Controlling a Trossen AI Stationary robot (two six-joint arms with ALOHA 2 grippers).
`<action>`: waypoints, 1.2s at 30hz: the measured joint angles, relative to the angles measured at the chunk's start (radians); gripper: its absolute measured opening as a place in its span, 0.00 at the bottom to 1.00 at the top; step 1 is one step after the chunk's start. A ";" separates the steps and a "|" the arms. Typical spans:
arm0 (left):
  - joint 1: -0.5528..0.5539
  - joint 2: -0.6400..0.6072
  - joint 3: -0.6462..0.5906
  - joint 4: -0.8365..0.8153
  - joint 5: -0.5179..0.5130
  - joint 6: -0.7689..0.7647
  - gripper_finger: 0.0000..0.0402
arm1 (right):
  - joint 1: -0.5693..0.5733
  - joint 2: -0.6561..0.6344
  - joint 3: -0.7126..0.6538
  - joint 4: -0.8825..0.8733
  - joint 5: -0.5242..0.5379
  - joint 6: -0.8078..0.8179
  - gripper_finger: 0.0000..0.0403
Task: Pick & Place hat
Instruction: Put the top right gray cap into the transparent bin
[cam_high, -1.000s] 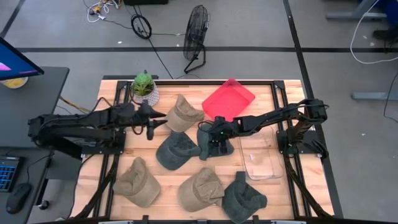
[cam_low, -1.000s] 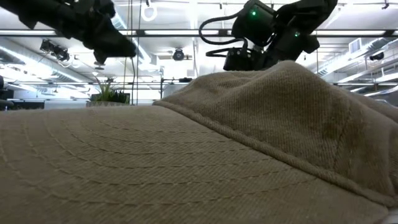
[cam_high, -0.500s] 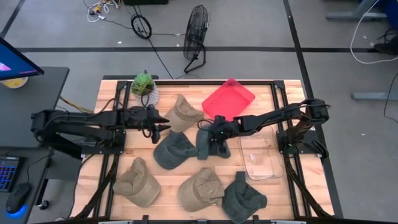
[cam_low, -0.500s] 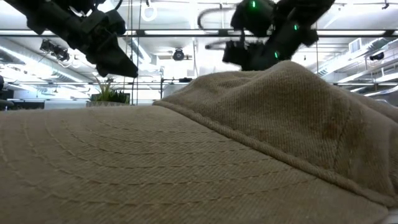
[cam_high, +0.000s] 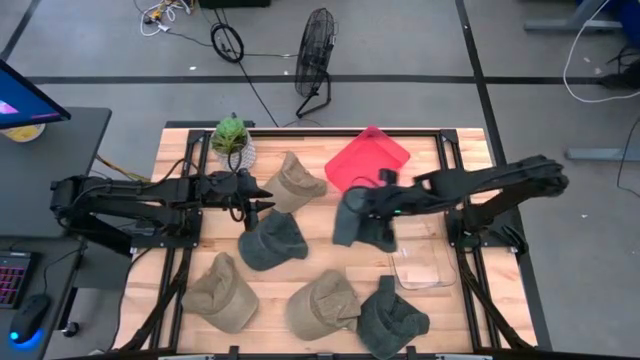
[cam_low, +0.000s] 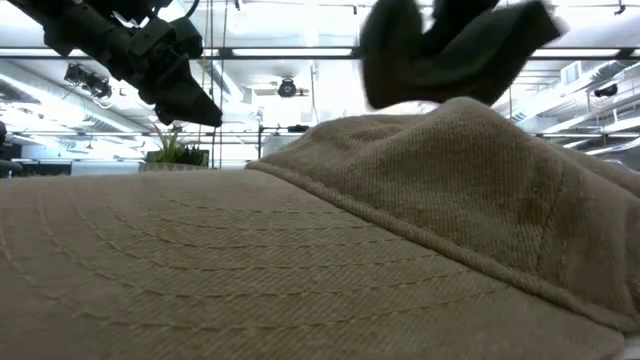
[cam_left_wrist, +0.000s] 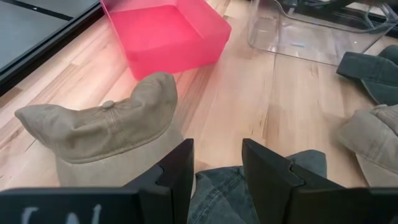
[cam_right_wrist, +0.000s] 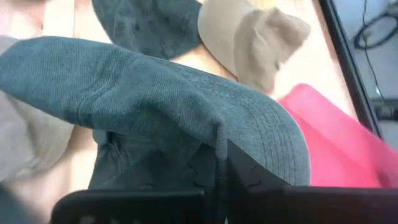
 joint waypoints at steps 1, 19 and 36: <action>0.000 0.000 0.000 0.000 0.000 0.000 0.35 | 0.011 -0.022 0.005 -0.045 0.000 0.034 0.02; 0.000 0.000 0.000 0.001 0.000 -0.001 0.35 | 0.097 -0.123 -0.168 -0.412 -0.243 0.356 0.02; 0.000 0.000 0.000 0.001 -0.001 0.000 0.35 | 0.096 -0.122 -0.336 -0.413 -0.119 -0.013 0.02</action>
